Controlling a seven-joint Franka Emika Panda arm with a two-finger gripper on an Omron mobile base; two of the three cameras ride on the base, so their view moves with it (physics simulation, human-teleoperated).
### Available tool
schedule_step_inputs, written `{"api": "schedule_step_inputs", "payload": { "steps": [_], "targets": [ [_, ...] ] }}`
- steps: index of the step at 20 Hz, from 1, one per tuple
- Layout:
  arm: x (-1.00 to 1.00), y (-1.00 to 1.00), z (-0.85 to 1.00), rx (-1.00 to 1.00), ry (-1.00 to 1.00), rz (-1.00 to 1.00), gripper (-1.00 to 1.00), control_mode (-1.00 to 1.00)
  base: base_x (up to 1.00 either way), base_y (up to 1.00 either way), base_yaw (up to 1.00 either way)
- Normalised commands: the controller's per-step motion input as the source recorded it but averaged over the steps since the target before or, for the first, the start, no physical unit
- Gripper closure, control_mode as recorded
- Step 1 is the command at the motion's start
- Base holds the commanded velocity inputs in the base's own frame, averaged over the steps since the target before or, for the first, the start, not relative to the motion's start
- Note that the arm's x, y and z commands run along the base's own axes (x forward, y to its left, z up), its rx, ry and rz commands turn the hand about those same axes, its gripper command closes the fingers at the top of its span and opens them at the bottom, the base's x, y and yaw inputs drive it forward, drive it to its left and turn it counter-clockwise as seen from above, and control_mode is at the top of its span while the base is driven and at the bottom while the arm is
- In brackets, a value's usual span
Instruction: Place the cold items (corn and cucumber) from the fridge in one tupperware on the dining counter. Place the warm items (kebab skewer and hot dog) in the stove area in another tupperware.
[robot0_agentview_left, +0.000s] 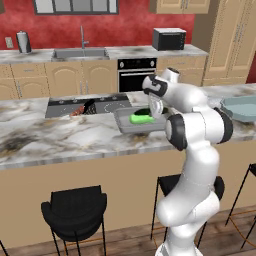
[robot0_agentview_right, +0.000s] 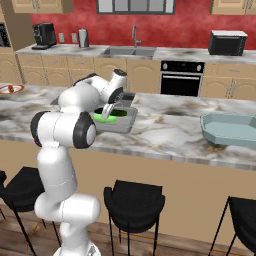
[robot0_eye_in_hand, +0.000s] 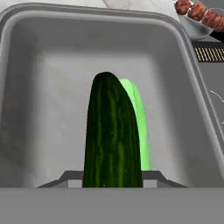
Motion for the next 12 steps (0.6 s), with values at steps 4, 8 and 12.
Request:
{"api": "schedule_step_inputs", "payload": {
  "steps": [4, 8, 12],
  "targets": [
    [0.85, 0.0, -0.38, 0.0, 0.01, 0.05, 1.0, -1.0, 0.0, 0.0, 0.0],
    [-0.03, 0.0, -0.41, 0.0, -0.13, 0.04, -1.0, -1.0, 0.0, 0.0, 0.0],
    [-0.56, 0.0, -0.31, 0.0, -0.24, 0.02, -1.0, -1.0, 0.0, 0.0, 0.0]
  ]
}}
